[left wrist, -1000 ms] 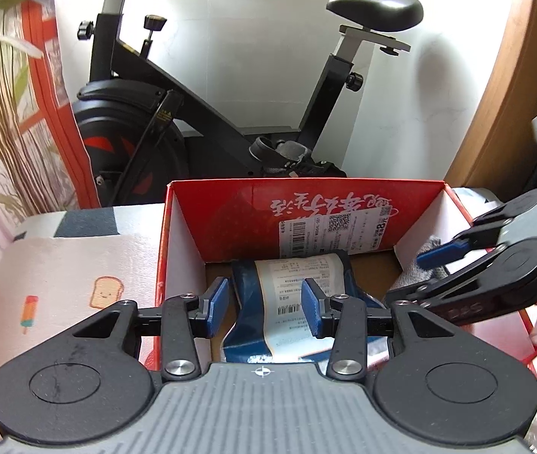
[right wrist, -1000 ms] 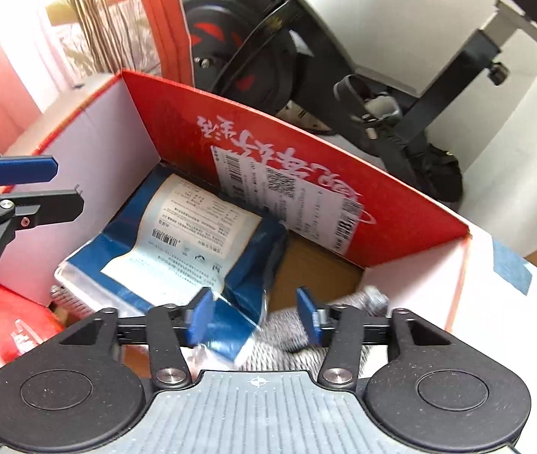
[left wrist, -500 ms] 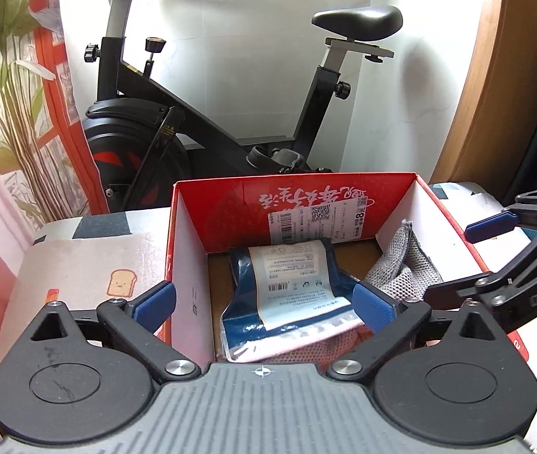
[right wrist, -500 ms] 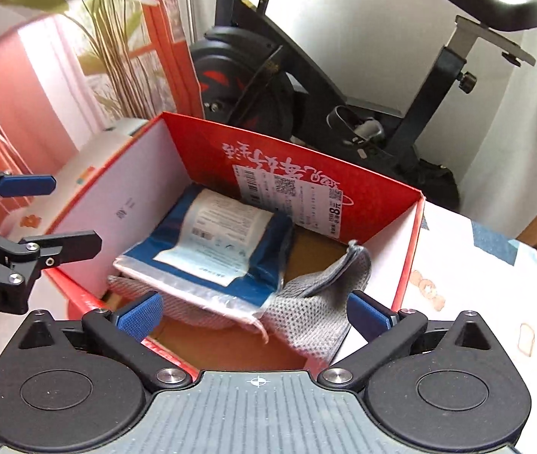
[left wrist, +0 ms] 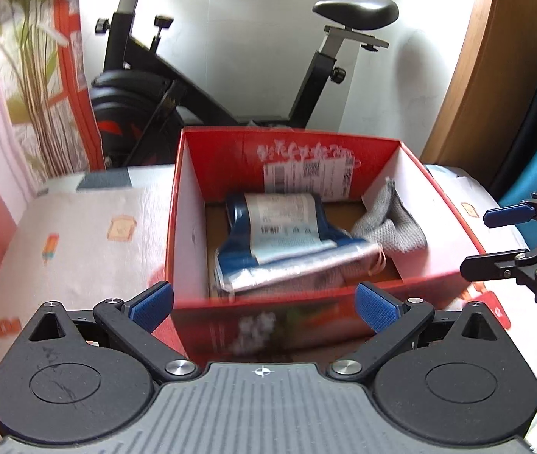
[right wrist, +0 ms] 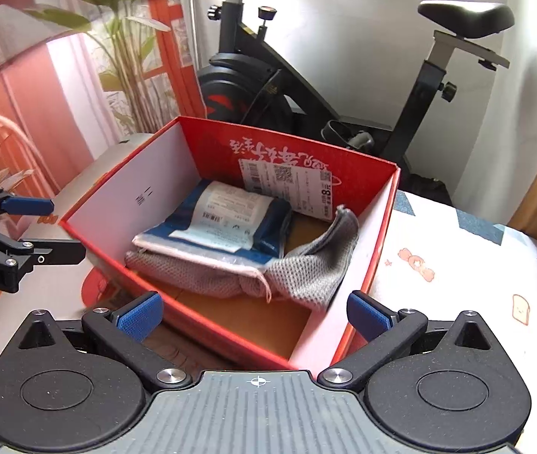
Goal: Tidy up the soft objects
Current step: 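Move both tools down toward the white plastic mask bag beside the box, then close both grippers on the white mask bag and lift it up, then lower the white mask bag into the red box with both grippers, then open both grippers to release the mask bag and withdraw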
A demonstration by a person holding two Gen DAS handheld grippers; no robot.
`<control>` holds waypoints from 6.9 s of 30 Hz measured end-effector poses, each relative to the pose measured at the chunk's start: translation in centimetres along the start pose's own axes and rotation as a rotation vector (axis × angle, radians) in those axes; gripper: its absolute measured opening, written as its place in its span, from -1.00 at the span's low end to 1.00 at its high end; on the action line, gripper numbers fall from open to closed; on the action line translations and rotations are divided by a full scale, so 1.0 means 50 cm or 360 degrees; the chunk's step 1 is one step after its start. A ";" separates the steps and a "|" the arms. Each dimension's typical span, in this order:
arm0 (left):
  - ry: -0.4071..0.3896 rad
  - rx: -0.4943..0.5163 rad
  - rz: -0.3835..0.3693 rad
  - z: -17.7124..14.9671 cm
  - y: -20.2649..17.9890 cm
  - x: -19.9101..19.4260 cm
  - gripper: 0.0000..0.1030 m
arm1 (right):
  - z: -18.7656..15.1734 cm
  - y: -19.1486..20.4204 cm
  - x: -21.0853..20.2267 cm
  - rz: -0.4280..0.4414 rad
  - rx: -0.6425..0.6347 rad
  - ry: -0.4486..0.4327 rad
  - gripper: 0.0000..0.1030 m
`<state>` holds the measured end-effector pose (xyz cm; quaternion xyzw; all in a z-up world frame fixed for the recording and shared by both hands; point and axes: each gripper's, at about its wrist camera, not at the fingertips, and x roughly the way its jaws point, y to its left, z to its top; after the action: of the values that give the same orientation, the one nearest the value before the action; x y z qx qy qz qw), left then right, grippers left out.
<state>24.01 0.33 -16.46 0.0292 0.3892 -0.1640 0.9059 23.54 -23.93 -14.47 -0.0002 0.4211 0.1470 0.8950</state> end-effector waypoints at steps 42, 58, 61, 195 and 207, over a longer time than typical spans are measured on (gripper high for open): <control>0.0330 -0.0192 -0.0343 -0.161 0.010 0.093 0.46 | -0.261 0.000 0.045 0.0041 0.0158 0.0040 0.98; 0.0278 -0.0072 -0.0295 -0.181 -0.009 0.078 0.39 | -0.268 -0.013 0.026 0.0117 0.0232 -0.0009 0.68; 0.0275 -0.0070 -0.0297 -0.182 -0.010 0.077 0.38 | -0.261 -0.032 0.022 0.0169 0.0324 -0.0006 0.54; 0.0081 0.0215 0.0036 0.132 -0.012 0.120 0.22 | 0.085 -0.039 0.178 -0.0020 -0.0023 0.0161 0.30; -0.0023 0.0056 0.0021 0.034 -0.004 0.008 1.00 | -0.026 -0.023 0.000 -0.0072 0.0145 -0.0284 0.99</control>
<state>25.38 -0.28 -15.53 0.0466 0.3795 -0.1650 0.9092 22.84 -25.22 -15.46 0.0439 0.3458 0.1068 0.9312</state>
